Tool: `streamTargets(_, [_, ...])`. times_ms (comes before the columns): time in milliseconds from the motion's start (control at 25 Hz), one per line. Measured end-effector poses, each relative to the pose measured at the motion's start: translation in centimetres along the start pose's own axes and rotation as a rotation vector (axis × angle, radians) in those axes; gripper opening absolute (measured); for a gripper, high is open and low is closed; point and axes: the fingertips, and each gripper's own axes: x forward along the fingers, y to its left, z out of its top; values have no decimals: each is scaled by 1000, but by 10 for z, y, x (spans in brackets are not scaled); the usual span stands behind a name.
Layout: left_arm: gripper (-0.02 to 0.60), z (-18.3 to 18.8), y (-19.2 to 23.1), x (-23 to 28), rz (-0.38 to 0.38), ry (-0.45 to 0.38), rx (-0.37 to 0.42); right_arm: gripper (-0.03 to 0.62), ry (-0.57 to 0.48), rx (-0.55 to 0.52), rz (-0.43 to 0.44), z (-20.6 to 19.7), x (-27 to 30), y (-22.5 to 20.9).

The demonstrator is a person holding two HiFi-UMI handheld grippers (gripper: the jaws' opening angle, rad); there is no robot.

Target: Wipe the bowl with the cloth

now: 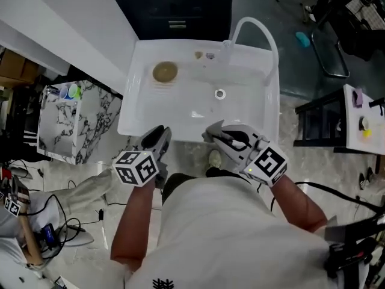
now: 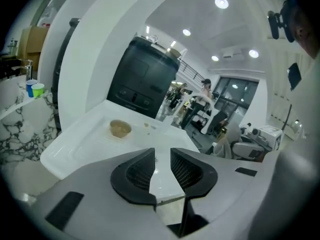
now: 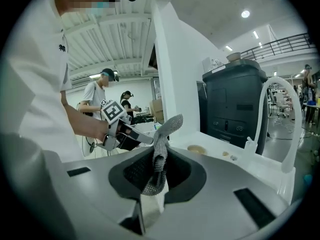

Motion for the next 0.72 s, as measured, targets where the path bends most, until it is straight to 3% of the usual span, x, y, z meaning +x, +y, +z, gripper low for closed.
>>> streamTargets(240, [117,19,43,58,65,31,-148,43,12,-18,-2,-7,-3,-41])
streamTargets(560, [147,35,127,123,143,52,-378,43,50,-57,-98,-10,7,-71])
streamTargets(720, [158,38,166,149,145,48,-530,43,67,-18,-152,-11,14,-82])
